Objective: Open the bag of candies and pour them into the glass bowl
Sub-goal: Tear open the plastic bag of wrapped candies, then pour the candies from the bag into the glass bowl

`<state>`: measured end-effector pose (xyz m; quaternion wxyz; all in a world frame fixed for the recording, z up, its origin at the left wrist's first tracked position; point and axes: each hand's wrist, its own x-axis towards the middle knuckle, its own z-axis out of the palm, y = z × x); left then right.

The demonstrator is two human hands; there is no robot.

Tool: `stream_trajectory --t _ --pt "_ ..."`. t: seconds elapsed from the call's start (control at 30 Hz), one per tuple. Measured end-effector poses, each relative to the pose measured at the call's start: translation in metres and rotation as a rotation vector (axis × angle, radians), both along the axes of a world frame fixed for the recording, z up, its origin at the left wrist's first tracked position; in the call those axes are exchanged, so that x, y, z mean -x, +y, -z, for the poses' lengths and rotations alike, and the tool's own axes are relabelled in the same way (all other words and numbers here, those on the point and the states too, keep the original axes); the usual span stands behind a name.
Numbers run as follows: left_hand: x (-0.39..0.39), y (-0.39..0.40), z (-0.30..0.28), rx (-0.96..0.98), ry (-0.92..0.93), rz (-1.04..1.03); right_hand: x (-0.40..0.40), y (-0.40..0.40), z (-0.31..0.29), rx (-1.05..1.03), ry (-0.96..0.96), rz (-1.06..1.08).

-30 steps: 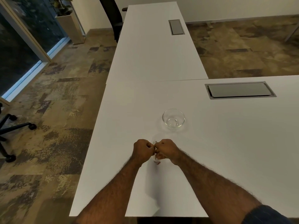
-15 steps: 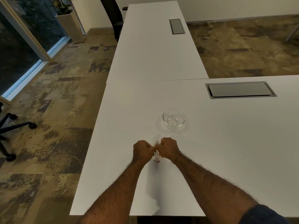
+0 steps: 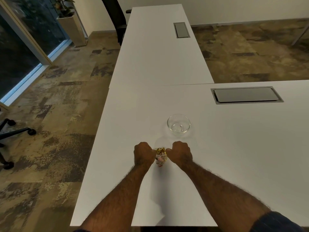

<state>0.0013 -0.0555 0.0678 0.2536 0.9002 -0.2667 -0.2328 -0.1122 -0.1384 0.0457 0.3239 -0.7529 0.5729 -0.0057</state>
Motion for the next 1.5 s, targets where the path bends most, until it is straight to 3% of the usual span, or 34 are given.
stream_trajectory --t 0.2,0.3,0.53,0.6,0.77,0.9,1.1,1.33,1.4,1.5 --pt "0.001 -0.003 -0.002 -0.005 -0.012 -0.003 0.002 -0.003 0.003 -0.025 -0.007 -0.024" --pt "0.0 -0.007 -0.004 0.019 -0.009 0.003 0.001 -0.006 0.0 -0.132 -0.086 0.017" --pt "-0.001 -0.033 -0.025 0.054 0.002 0.092 0.013 -0.024 0.003 -0.592 -0.704 0.709" --pt "0.001 -0.041 -0.033 0.098 0.064 0.11 0.022 -0.03 0.008 -0.727 -0.812 0.81" --pt "0.006 -0.063 -0.056 0.189 0.394 0.087 0.048 -0.036 0.021 -0.998 -0.828 0.76" --pt "0.012 -0.077 -0.067 0.233 0.598 0.073 0.06 -0.035 0.03 -1.263 -1.083 0.751" --pt "0.014 -0.09 -0.068 0.26 0.699 0.076 0.061 -0.042 0.031 -1.321 -1.441 0.842" --pt "0.007 -0.103 -0.063 0.38 0.877 0.074 0.06 -0.058 0.028 -1.328 -1.54 0.825" --pt "0.005 -0.106 -0.053 0.399 0.738 0.01 0.061 -0.063 0.028 -1.318 -1.545 0.836" --pt "0.0 -0.108 -0.026 0.175 0.12 0.157 0.062 -0.072 0.028 -1.287 -1.546 0.857"
